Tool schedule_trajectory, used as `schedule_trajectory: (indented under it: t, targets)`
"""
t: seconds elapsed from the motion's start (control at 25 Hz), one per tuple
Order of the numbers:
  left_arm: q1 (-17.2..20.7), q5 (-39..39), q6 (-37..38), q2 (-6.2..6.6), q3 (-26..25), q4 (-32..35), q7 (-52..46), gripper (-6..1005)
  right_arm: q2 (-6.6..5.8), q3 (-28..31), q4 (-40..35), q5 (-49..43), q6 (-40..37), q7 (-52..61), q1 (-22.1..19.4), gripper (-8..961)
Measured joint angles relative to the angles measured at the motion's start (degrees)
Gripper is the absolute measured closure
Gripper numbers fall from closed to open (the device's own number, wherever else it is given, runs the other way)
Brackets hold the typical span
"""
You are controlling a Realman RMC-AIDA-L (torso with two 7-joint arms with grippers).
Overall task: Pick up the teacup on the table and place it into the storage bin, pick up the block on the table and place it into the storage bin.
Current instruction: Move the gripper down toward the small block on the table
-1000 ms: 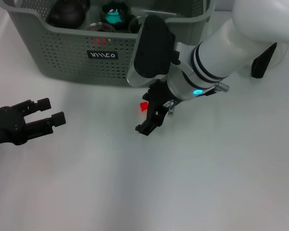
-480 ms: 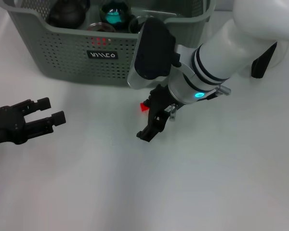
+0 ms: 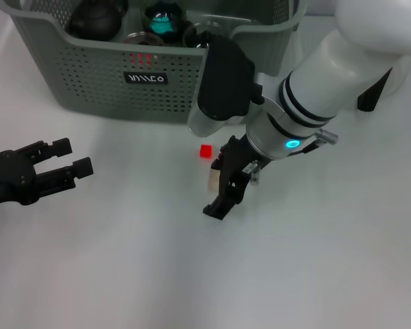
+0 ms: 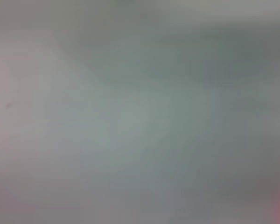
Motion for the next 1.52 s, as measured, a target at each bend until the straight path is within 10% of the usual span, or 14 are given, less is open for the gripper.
schedule_trajectory:
  t: [0.76, 1.08, 1.52]
  targets:
    - [0.2, 0.2, 0.0, 0.00, -0.2, 0.0, 0.0, 175, -0.13, 0.3, -1.1, -0.3, -1.5, 0.2, -0.7, 54]
    - [0.1, 0.3, 0.0, 0.00, -0.2, 0.0, 0.0, 174, -0.03, 0.1, -0.9, -0.4, -0.4, 0.4, -0.9, 376]
    - [0.2, 0.3, 0.0, 0.00, -0.3, 0.0, 0.0, 175, -0.09, 0.0, -1.2, -0.5, -0.2, 0.4, -0.9, 380]
